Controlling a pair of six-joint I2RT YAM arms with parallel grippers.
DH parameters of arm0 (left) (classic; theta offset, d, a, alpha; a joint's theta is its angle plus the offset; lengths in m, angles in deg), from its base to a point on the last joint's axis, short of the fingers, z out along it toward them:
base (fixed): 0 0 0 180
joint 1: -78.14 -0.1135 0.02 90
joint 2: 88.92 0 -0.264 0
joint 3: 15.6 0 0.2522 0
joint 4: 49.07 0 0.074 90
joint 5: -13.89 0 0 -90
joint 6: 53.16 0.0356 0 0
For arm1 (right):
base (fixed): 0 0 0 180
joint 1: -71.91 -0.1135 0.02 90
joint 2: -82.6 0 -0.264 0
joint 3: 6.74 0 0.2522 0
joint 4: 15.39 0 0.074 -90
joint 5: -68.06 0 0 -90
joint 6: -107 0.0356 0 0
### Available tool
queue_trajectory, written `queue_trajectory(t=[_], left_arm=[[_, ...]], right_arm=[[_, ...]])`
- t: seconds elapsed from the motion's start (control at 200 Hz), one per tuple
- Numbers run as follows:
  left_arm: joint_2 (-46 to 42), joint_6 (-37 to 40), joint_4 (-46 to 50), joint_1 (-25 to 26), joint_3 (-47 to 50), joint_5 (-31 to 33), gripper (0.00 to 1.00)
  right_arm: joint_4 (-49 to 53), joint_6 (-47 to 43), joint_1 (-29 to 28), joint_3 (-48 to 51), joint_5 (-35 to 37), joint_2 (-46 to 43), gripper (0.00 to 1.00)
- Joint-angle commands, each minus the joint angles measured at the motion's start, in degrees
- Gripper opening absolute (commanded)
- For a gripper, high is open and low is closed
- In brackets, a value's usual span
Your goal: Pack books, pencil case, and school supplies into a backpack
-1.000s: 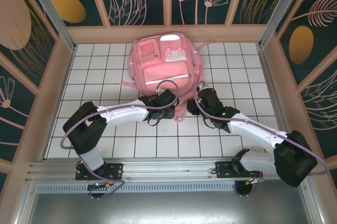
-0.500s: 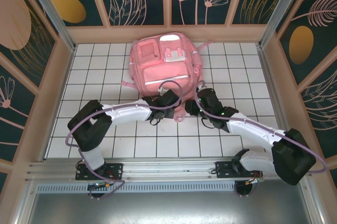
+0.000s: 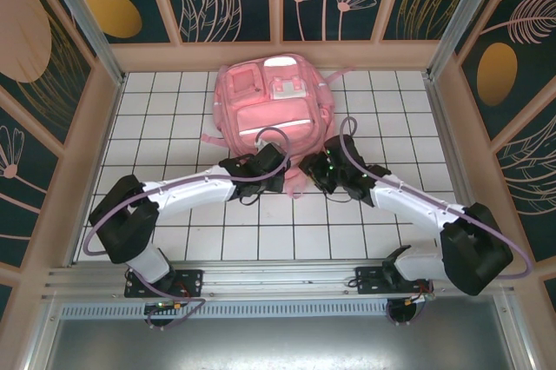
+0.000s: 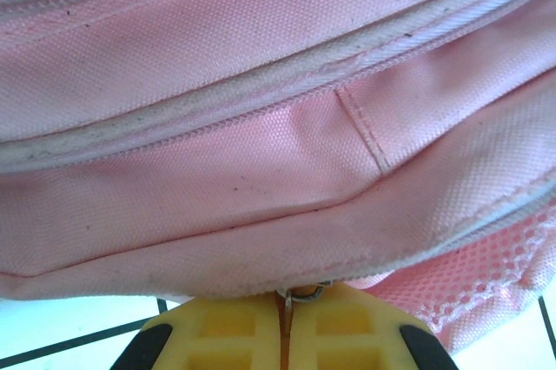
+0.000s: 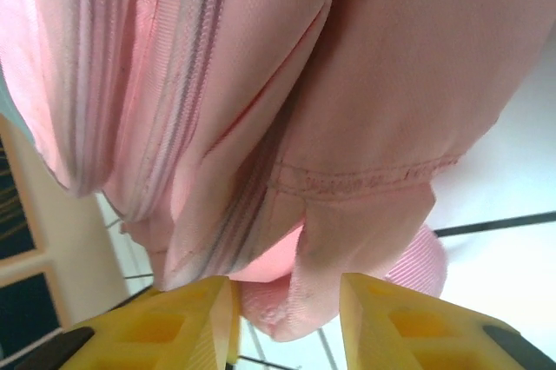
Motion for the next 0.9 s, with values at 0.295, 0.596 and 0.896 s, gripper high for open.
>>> queue_trajectory(t=[0.295,0.596,0.896], left_arm=[[-2.9,2.7,-5.4,-0.1,0.3,-1.3,0.0],[-2.0,3.4,-5.9,-0.1,0.0,-2.0,0.0],[-2.3,3.5,-5.5,-0.1,0.8,-1.4,0.0]], right_arm=[[6.6,17.6,-1.4,-9.1,1.8,4.2,0.36],[4.8,18.9,-2.4,-11.2,1.1,11.2,0.43],[0.5,16.9,-2.2,-14.4,-0.6,18.9,0.15]])
